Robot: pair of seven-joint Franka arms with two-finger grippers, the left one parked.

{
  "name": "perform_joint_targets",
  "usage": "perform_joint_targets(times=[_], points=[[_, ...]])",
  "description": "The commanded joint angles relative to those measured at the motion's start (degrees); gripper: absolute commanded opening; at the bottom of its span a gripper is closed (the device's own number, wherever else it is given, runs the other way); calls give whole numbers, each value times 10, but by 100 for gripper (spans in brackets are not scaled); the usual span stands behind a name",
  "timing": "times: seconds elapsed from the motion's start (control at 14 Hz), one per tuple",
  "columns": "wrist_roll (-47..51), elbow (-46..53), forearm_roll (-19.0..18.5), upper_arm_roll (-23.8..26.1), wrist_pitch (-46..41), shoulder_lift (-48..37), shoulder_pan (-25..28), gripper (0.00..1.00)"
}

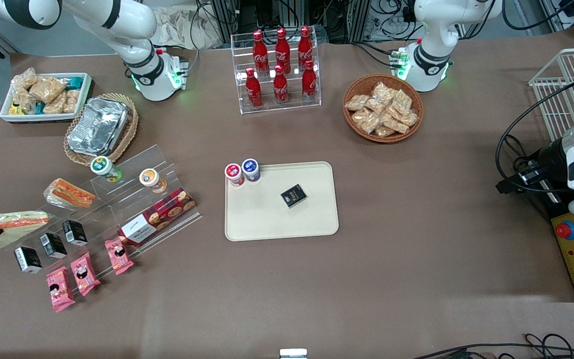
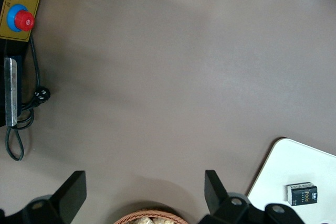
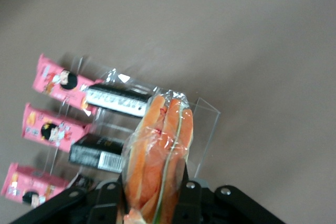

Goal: Place sandwich on tray
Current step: 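Lift the sandwich off the stand with the right gripper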

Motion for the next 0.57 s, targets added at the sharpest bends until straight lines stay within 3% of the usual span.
perform_joint_targets(times=[0.0,0.21,0.5], points=[[-55,35,-7,3,-38,-9,6,33],[-135,56,-11,3,-71,-19,16,33],[-147,101,-10,7,-148,-23,46,33]])
